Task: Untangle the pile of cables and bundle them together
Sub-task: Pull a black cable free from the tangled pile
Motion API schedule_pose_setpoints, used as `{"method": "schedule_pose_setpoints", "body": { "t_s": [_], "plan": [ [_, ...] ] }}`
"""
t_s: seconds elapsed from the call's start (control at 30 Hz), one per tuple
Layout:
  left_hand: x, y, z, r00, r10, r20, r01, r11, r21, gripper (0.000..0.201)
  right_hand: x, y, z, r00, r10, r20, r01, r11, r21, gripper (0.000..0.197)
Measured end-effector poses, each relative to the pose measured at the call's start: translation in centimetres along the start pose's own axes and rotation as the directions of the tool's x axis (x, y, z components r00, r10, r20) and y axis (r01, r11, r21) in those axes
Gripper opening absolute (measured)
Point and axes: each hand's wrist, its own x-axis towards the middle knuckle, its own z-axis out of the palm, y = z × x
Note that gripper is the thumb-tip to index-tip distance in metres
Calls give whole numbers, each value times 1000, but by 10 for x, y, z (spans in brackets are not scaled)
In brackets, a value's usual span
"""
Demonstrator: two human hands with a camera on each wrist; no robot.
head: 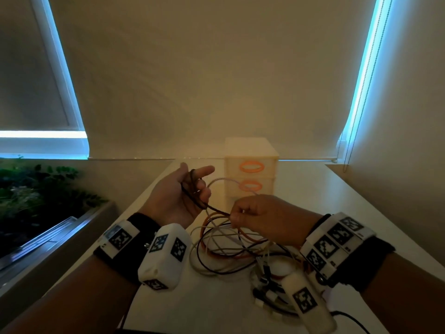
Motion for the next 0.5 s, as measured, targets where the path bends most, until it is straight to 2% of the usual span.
{"method": "schedule_pose_setpoints", "body": {
  "t_s": [0.13,0.27,0.3,0.37,0.43,0.5],
  "plan": [
    [-8,6,2,997,37,72,-33,998,-56,58,3,3,0,1000,-2,9,1,990,138,16],
    [-18,16,7,960,134,247,-64,960,-272,62,5,14,6,999,-47,24,45,995,87,35],
    [-20,15,7,935,141,326,-39,952,-302,62,6,18,8,998,-48,29,44,994,105,38],
    [-22,12,6,840,140,523,48,943,-329,63,7,22,12,997,-43,57,34,988,153,40],
    [-23,12,3,735,139,664,90,950,-298,65,8,22,12,993,-42,114,35,997,67,40],
    [-27,19,1,648,97,755,154,954,-256,67,5,25,5,985,-4,170,13,998,-56,42]
  ]
}}
